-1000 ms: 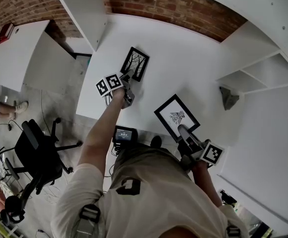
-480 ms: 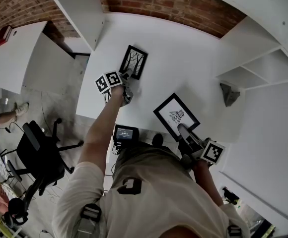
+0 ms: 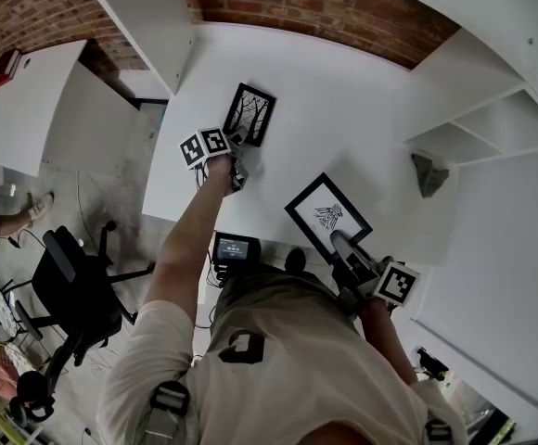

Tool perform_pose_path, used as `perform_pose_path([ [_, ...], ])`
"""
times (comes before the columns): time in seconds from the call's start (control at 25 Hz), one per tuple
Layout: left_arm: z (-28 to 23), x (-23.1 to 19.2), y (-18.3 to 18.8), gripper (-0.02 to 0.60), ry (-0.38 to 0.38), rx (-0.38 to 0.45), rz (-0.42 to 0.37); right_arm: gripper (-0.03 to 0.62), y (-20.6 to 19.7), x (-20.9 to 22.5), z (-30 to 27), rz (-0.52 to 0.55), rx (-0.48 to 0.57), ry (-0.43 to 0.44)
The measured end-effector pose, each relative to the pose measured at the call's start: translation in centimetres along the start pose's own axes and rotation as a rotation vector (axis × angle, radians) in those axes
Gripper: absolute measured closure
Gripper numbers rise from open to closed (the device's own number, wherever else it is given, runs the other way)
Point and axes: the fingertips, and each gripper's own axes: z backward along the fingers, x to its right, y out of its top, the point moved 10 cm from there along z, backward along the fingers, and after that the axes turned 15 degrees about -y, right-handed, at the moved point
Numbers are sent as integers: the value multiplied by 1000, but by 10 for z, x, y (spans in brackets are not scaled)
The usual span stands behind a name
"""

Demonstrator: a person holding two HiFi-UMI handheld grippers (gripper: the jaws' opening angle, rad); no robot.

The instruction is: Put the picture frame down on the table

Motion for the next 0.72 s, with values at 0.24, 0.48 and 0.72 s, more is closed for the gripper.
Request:
perform_pose_path([
  [0.24, -2, 1, 3, 460, 42, -43, -26, 569, -1, 0, 0, 8, 2, 0],
  [0.48, -3, 2, 6, 446, 69, -61, -49, 569, 1, -1, 1, 2, 1, 0],
  [0.72, -5, 4, 6, 436, 84, -68, -84, 569, 1, 2, 2, 0, 5, -1],
])
